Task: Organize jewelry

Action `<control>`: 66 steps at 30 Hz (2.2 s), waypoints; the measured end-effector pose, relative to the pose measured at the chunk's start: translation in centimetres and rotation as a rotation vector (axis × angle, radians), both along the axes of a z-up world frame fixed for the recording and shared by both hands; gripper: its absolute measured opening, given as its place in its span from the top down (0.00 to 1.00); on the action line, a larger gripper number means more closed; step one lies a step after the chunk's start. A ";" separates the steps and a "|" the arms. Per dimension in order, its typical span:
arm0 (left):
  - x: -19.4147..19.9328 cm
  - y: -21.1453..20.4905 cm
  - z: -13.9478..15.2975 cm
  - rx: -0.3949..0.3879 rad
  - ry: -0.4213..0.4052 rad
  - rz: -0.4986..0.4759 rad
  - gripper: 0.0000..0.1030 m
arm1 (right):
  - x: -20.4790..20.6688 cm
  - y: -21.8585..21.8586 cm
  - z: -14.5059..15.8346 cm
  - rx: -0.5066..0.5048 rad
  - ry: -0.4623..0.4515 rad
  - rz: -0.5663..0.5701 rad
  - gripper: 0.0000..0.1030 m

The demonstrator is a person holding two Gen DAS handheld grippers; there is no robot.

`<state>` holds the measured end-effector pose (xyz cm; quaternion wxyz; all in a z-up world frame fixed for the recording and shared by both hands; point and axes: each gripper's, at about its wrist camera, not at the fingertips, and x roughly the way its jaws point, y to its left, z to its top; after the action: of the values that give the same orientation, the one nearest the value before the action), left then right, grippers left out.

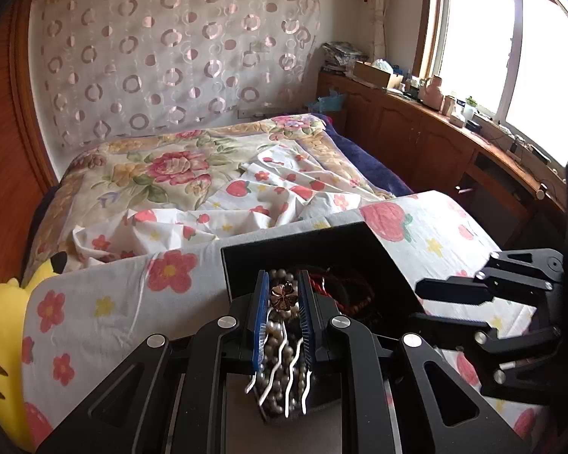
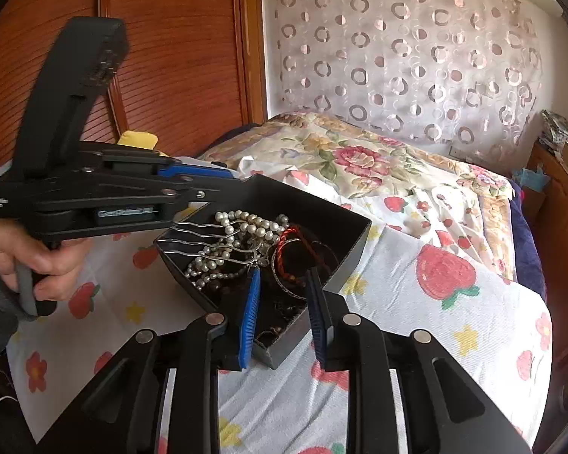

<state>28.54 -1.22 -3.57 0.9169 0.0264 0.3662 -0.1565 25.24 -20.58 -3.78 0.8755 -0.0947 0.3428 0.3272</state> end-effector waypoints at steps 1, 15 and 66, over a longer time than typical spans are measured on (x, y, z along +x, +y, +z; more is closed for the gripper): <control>0.3 -0.1 0.0 0.005 -0.001 0.004 0.86 | 0.0 -0.1 0.1 0.001 0.000 0.000 0.74; -1.2 0.4 0.3 0.040 -0.027 0.092 0.21 | -1.9 -1.4 0.5 0.016 -0.020 -0.068 0.58; -26.7 1.0 5.9 0.015 -0.291 0.269 0.07 | -21.2 -5.7 7.1 0.180 -0.289 -0.441 0.02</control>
<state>1.81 -0.23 2.35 0.9726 0.0063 0.2310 -0.0243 4.02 -26.31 3.30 0.9703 0.0147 0.1960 0.1413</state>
